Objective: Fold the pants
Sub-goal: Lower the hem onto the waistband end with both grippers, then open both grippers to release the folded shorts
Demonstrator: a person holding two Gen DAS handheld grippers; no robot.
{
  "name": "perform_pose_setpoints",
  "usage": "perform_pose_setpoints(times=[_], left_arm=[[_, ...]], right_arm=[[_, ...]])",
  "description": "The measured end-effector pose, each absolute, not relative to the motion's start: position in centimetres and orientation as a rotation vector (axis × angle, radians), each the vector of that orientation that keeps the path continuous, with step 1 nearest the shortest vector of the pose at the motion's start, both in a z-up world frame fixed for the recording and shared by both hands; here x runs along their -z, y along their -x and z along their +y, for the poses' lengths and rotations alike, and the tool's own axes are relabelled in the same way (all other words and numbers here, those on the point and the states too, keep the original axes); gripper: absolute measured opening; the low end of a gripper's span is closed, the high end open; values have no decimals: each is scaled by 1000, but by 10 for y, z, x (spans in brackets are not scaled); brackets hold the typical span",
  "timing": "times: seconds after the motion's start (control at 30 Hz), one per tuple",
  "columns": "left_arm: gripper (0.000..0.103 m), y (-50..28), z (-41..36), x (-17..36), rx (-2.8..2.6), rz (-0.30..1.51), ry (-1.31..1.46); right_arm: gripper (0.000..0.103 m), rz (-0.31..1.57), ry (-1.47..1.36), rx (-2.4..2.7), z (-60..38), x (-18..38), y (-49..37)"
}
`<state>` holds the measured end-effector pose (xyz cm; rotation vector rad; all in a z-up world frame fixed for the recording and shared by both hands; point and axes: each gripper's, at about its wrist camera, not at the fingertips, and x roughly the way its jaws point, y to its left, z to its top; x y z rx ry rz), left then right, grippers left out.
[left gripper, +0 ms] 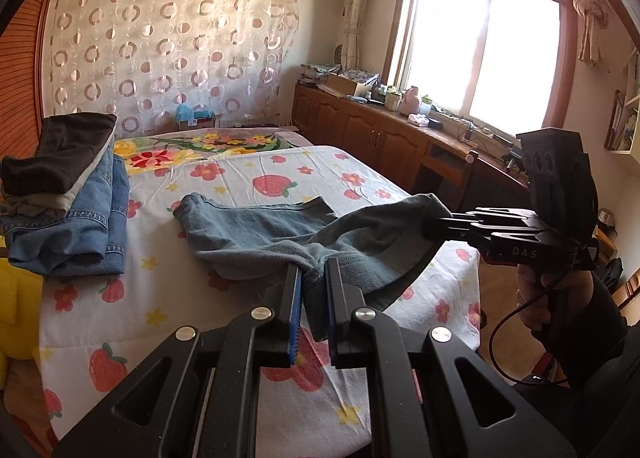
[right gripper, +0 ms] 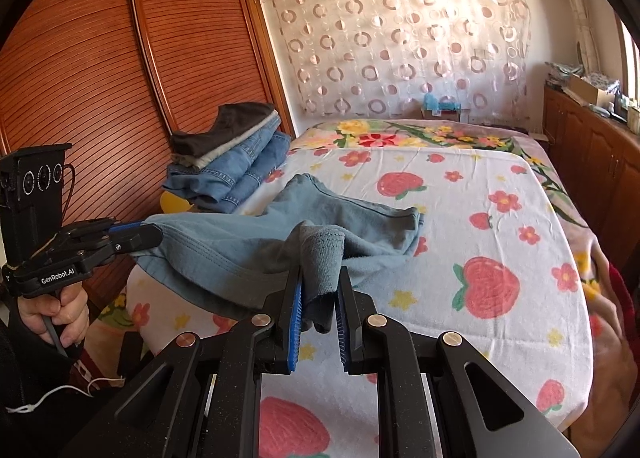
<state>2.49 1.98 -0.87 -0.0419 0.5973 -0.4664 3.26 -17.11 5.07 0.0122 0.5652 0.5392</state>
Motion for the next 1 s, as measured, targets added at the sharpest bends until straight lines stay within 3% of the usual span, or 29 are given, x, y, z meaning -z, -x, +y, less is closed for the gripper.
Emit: perform_pose_setpoints(times=[1.0], left_arm=[[11, -114, 29, 15, 348, 596, 39]], right_arm=[[15, 593, 3, -467, -129, -40, -138]])
